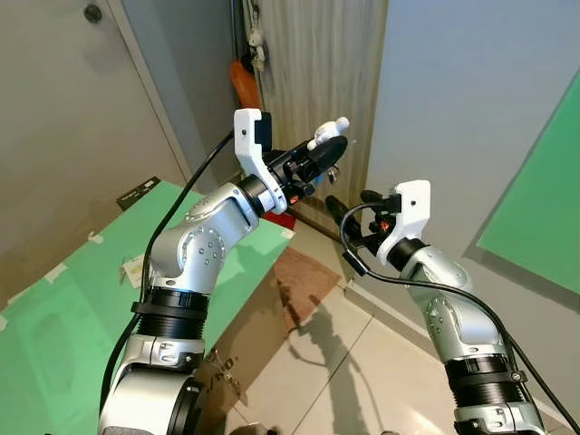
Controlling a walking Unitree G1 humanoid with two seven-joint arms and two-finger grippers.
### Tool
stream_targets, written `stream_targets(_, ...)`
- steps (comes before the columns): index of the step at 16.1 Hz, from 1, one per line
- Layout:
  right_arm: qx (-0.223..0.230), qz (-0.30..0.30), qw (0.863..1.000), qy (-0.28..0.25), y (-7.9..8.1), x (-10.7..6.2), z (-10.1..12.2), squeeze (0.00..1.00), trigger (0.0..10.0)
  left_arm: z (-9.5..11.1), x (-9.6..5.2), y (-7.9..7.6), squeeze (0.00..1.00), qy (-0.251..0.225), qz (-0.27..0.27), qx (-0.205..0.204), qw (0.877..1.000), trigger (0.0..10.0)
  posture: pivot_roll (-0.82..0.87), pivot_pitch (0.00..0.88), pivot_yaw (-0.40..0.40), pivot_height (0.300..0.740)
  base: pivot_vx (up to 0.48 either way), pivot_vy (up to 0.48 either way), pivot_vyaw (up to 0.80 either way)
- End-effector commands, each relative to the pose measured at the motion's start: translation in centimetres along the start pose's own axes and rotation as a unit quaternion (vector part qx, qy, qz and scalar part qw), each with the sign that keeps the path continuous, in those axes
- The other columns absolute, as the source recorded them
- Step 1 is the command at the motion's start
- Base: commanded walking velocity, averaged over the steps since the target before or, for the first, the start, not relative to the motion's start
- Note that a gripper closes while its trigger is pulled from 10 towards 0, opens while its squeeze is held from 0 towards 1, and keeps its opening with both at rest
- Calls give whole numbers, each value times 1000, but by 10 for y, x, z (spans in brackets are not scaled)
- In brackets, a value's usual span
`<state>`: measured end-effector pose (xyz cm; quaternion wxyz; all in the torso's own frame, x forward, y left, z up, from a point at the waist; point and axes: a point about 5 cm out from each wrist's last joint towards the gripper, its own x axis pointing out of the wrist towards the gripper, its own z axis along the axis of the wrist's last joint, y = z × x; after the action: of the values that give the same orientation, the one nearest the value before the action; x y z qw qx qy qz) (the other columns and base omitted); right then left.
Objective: Hang keys on a hook
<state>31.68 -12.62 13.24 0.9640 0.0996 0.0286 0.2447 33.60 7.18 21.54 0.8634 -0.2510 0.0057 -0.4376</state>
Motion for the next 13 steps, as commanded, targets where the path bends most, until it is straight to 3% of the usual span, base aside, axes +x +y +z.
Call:
stream_targets(1, 3, 1, 1000, -19, 3, 4, 11, 0, 10000, 6, 2, -3, 0, -4, -9, 5, 1000, 0, -75, 0, 134, 731, 0, 0, 0)
stream_targets(13, 10, 10, 1000, -28, 15, 11, 17, 0, 10000, 3, 3, -4, 0, 3, -13, -1, 1000, 0, -75, 0, 143, 731, 0, 0, 0)
